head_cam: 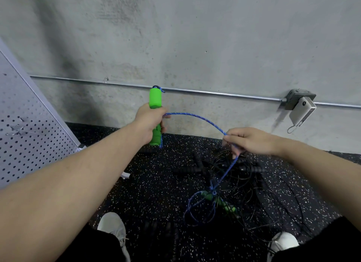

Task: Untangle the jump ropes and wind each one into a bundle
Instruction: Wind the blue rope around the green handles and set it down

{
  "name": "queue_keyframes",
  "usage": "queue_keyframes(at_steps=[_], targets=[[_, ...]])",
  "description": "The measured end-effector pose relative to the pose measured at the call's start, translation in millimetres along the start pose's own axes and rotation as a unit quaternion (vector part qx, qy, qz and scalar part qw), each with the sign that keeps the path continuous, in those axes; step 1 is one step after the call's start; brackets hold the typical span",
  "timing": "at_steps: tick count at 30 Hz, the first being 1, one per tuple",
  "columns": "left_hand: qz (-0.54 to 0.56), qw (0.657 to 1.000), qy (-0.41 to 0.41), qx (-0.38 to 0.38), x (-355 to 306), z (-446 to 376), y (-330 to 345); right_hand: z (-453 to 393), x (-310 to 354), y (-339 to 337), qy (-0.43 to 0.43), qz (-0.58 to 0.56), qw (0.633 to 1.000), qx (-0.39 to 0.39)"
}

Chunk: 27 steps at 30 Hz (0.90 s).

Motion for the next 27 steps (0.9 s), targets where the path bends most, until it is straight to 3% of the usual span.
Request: queue_keyframes(at_steps=[5, 10, 13, 19, 27], targets=[[-0.053, 0.995, 0.052, 0.060, -4.9, 6.3, 12.6, 2.6, 21.0, -12.8, -0.036, 0.039, 0.996, -0.073], [-0.062, 0.965, 0.074, 0.244, -8.5, 43.2, 51.3, 1.1, 44.6, -15.7, -0.079, 0.065, 0.989, -0.108], [-0.121, 0.944, 0.099, 0.291, -4.2, 52.3, 66.1, 1.0, 49.3, -16.5, -0.089, 0.057, 0.988, -0.109], [-0.130, 0.945, 0.126, 0.273, -0.4, 52.3, 72.4, 1.4, 34.8, -21.8, -0.032, -0.026, 0.991, -0.130], [-0.005, 0.988, 0.145, 0.052, -16.4, 30.5, 59.7, 13.8, -5.8, -17.5, 0.057, 0.019, 0.996, 0.063]])
Point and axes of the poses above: each hand's wrist, its own z-axis away from the middle knuckle, its own y-axis out of the palm, x = y × z, the point moved 2 cm from there along -z, towards the middle knuckle, and after that the axes turned 8 degrees about -x, right-handed, at the moved point
